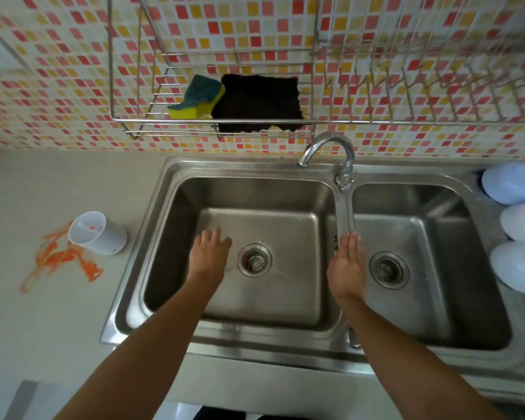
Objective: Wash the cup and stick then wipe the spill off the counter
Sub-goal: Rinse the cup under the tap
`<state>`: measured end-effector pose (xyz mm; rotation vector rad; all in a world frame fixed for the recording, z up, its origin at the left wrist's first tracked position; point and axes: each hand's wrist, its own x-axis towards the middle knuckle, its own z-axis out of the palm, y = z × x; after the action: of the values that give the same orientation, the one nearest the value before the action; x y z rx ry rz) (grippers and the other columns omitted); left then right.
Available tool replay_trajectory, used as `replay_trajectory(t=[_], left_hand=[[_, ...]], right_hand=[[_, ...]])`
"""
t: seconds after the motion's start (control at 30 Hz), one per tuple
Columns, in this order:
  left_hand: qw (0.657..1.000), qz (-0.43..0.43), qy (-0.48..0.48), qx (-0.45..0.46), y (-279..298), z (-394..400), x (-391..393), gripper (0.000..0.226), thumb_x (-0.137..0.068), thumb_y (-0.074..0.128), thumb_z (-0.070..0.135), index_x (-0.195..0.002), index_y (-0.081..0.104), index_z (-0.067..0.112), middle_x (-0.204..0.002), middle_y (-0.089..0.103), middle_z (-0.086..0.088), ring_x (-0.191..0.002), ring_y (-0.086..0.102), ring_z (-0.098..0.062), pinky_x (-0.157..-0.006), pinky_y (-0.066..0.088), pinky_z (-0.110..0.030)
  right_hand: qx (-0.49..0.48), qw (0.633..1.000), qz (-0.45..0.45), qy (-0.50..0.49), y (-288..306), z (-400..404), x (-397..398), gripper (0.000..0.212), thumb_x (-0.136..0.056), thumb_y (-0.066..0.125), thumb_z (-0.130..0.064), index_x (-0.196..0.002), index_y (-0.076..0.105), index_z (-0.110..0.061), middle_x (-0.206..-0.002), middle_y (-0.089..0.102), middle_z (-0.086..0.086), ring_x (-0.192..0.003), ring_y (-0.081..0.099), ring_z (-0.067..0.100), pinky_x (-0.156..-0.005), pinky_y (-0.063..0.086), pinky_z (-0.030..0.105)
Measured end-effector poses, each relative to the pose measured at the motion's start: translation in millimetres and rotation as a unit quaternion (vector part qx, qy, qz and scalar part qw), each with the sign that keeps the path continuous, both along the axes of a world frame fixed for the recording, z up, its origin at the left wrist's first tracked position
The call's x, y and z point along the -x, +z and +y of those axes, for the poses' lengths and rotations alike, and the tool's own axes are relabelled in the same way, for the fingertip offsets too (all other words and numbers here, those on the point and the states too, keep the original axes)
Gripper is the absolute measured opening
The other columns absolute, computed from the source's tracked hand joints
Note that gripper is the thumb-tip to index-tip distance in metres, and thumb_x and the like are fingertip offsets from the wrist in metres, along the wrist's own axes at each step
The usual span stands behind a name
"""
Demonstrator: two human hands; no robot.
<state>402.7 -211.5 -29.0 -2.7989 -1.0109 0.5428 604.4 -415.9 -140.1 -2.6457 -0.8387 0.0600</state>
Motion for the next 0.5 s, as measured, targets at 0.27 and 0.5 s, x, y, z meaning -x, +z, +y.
replay_trajectory(t=[0.27, 0.5], left_hand=[[0.914, -0.303, 0.179, 0.203, 20, 8, 58, 0.084, -0.064, 0.080, 0.053, -0.134, 0.039, 0.030, -0.123, 0.047, -0.004, -0.105, 0.054, -0.024, -0.094, 0.049, -0.040], [0.847, -0.452, 0.216, 0.179, 35, 4, 133, 0.073, -0.069, 0.080, 0.048, -0.130, 0.042, 0.036, -0.120, 0.051, 0.015, -0.108, 0.044, -0.005, -0.098, 0.040, -0.032]], right_hand=[[-0.058, 0.997, -0.025, 0.033, 7, -4, 0, 0.054, -0.094, 0.051, -0.011, -0.145, 0.036, -0.001, -0.149, 0.039, 0.022, -0.141, 0.032, 0.038, -0.117, 0.021, 0.050], [-0.104, 0.993, -0.022, 0.058, 25, 6, 38, 0.048, -0.090, 0.047, -0.034, -0.127, 0.056, -0.005, -0.126, 0.056, 0.021, -0.117, 0.052, 0.041, -0.100, 0.037, 0.051]])
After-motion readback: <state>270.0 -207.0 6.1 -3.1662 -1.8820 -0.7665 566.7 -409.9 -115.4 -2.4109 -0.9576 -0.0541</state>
